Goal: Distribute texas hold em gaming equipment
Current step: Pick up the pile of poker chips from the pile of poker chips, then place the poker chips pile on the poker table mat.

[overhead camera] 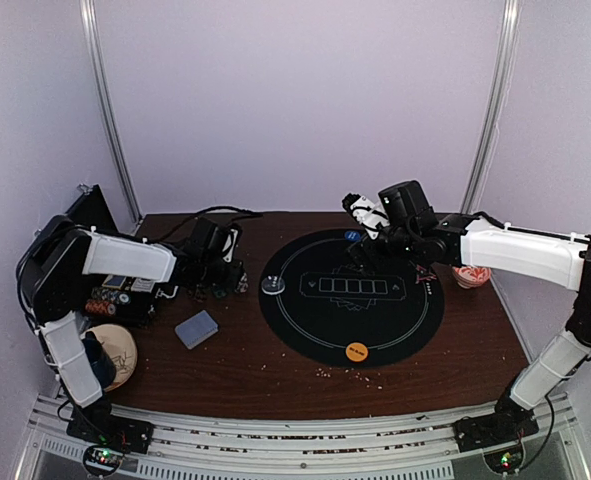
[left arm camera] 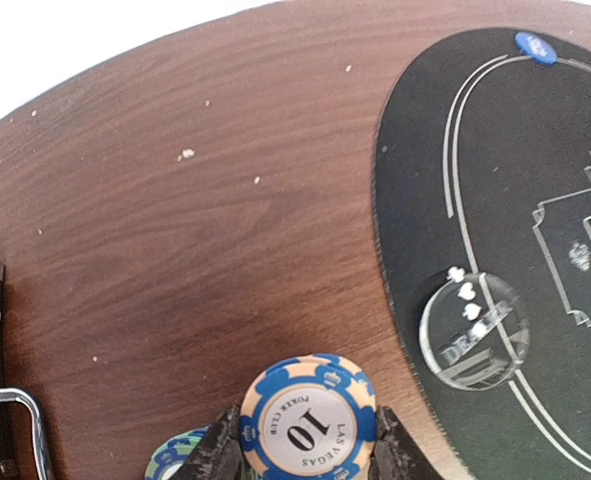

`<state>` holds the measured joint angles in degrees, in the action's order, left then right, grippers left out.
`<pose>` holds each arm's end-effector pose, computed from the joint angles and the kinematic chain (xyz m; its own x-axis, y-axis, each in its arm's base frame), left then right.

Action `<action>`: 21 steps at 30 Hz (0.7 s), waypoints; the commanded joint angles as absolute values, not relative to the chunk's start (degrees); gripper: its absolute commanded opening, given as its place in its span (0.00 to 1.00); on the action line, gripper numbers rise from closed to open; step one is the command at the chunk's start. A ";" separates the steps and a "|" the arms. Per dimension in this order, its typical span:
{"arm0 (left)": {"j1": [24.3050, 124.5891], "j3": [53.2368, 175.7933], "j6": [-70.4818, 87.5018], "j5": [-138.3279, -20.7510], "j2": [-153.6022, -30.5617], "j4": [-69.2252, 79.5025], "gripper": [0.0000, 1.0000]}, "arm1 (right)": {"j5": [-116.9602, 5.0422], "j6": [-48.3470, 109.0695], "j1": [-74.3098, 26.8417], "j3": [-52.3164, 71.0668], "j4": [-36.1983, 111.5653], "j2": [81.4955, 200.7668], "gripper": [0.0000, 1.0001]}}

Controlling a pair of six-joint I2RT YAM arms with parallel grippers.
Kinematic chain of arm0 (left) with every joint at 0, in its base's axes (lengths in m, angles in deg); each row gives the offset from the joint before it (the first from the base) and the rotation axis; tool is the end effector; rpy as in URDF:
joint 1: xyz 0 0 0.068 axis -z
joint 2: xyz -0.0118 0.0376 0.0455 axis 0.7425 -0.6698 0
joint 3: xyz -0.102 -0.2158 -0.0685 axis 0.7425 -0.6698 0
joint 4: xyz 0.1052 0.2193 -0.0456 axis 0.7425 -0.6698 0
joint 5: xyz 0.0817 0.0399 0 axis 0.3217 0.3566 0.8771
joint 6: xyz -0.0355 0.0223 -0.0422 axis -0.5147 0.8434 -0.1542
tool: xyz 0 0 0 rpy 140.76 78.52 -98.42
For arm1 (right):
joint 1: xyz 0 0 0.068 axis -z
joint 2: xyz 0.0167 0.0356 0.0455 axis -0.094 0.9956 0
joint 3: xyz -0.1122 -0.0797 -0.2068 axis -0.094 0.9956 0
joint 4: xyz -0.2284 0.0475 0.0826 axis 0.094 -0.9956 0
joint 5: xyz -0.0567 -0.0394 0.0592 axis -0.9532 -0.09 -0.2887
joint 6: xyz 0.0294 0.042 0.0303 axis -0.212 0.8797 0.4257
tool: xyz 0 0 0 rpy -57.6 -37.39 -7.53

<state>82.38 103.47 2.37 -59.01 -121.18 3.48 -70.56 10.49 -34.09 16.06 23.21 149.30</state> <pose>0.3133 -0.2035 0.1507 -0.6643 0.0948 -0.7415 0.2331 0.9687 -0.0850 0.2729 0.2178 0.2606 -0.3099 -0.5459 -0.7785 -0.6415 0.7243 -0.2525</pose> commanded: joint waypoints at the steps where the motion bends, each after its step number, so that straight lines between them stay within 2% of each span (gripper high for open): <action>1: 82.50 103.67 3.21 -61.55 -117.84 7.59 0.33 | -72.28 11.81 -33.69 16.58 24.41 147.71 1.00; 8: 88.44 111.01 3.15 -62.61 -120.18 4.24 0.33 | -73.26 13.82 -30.05 15.95 24.21 147.50 1.00; 21: 101.32 136.31 1.31 -62.08 -142.17 -0.55 0.34 | -72.33 20.27 -16.68 15.64 23.95 144.23 1.00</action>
